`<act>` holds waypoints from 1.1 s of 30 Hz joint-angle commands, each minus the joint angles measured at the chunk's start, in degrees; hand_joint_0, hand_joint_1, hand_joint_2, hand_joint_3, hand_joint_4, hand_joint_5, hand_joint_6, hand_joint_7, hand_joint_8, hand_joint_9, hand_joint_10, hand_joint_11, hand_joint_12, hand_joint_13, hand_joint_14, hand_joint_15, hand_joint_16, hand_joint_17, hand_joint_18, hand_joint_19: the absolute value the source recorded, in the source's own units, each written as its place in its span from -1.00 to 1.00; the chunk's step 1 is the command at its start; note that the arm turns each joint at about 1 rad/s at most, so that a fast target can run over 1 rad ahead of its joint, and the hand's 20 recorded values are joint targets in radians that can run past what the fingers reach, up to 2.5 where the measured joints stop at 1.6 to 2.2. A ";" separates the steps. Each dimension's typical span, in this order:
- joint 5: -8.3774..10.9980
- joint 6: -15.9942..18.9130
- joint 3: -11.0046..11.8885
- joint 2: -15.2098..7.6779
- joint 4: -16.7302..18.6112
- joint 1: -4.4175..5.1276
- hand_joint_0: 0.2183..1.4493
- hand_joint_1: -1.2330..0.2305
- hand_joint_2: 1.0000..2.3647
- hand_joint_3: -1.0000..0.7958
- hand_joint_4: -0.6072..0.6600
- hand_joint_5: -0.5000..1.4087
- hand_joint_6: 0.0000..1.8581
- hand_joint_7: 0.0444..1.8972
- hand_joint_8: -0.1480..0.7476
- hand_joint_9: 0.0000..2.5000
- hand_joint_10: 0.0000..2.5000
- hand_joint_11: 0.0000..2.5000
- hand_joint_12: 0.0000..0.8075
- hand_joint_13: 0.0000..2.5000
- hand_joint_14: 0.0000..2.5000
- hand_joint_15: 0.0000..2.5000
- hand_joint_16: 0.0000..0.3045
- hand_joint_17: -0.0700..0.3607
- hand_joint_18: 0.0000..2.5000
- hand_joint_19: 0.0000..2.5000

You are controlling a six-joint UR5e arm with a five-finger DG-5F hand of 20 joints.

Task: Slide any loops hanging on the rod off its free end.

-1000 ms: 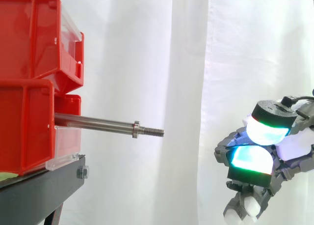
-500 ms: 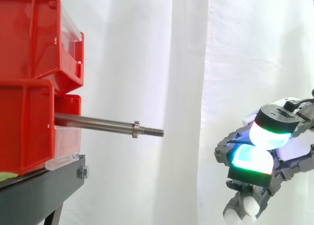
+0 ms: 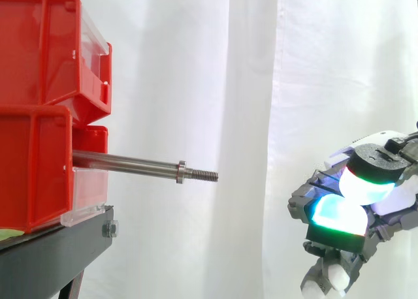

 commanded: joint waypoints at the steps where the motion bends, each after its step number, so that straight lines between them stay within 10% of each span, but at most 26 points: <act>1: 0.03 -0.11 0.00 0.30 -0.71 -0.02 -0.32 -0.34 -0.99 -0.33 -0.04 -0.70 -0.15 0.34 -0.15 -0.44 -0.99 -0.81 -0.31 -0.59 -1.00 -1.00 -0.71 -0.22 -0.65 -0.91; 33: 2.14 -0.11 0.00 0.65 0.43 0.60 -0.32 -0.34 -0.98 -0.29 -0.06 -0.70 -0.15 0.36 -0.14 -0.44 -0.99 -0.82 -0.32 -0.60 -1.00 -1.00 -0.72 -0.23 -0.66 -0.92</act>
